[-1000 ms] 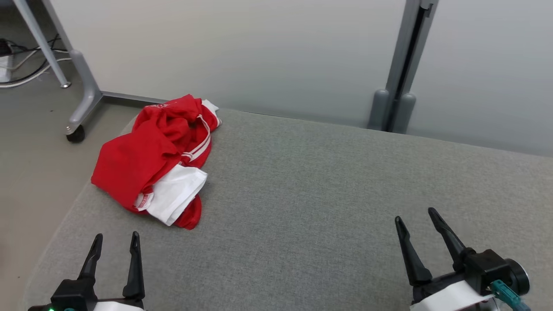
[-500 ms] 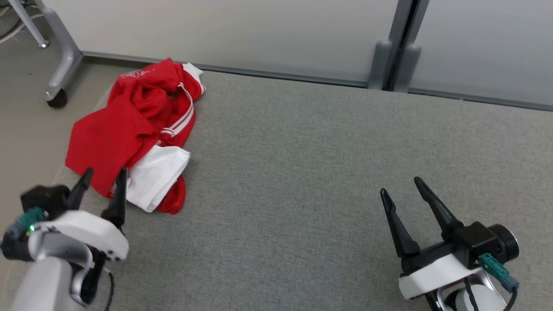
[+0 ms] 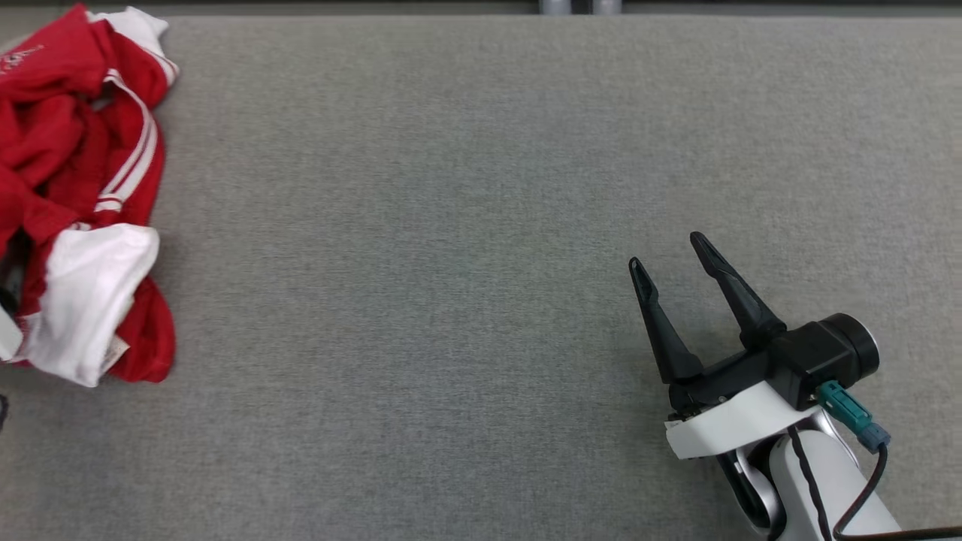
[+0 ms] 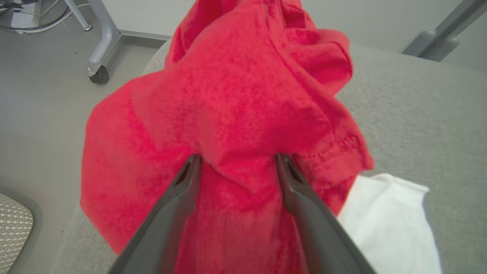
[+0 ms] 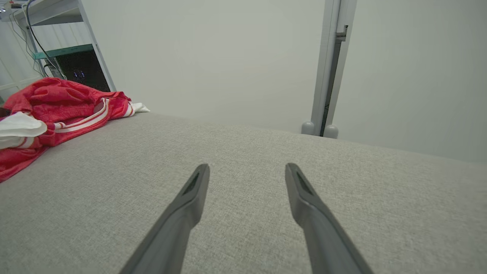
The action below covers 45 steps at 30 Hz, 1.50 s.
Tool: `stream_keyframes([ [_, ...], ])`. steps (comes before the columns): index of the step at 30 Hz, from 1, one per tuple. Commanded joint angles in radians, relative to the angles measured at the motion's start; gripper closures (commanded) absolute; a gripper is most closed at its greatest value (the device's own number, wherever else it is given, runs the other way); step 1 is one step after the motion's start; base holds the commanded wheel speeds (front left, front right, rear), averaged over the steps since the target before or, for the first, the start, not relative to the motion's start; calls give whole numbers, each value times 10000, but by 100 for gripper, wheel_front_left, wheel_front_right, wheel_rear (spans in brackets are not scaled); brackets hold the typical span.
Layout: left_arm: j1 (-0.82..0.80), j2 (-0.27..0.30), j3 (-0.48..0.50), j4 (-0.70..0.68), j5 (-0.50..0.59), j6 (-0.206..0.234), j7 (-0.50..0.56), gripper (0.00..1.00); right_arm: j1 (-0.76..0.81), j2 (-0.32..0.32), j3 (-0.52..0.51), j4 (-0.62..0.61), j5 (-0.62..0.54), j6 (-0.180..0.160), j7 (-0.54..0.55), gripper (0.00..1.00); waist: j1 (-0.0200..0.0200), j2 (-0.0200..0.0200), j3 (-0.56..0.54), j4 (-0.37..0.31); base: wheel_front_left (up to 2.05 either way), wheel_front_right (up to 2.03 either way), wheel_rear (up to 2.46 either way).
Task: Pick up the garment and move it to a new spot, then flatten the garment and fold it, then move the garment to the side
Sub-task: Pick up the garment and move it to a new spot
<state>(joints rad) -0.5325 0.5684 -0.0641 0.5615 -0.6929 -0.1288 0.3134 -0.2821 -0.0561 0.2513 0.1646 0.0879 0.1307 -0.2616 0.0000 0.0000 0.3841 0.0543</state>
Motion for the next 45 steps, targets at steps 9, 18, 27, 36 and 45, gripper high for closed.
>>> stream_keyframes([
  [9, -249, 422, 351, 870, -548, 71, 225, 100, 16, 19, -242, -41, 131, 1, -53, 0, 0, 0, 364, -850, 0, 0, 0],
  [18, 295, 1075, 432, -369, -657, 44, 46, 100, 529, 36, -386, 163, 235, 1, -53, 0, 0, 0, -874, -445, 0, 0, 0],
  [27, 831, 1195, 343, -3619, -559, 292, 64, 100, 1018, 34, -275, 260, 562, 1, -53, 0, 0, 0, -1960, -195, 0, 0, 0],
  [36, 1453, 946, 231, -7754, -1115, 690, 770, 100, 1311, 32, -300, 209, 732, 1, -53, 0, 0, 0, -2353, -963, 0, 0, 0],
  [45, 1443, 20, -545, -10869, -1951, 1030, 1249, 100, 1574, 32, -442, 187, 906, 1, -53, 0, 0, 0, -2466, -2122, 0, 0, 0],
])
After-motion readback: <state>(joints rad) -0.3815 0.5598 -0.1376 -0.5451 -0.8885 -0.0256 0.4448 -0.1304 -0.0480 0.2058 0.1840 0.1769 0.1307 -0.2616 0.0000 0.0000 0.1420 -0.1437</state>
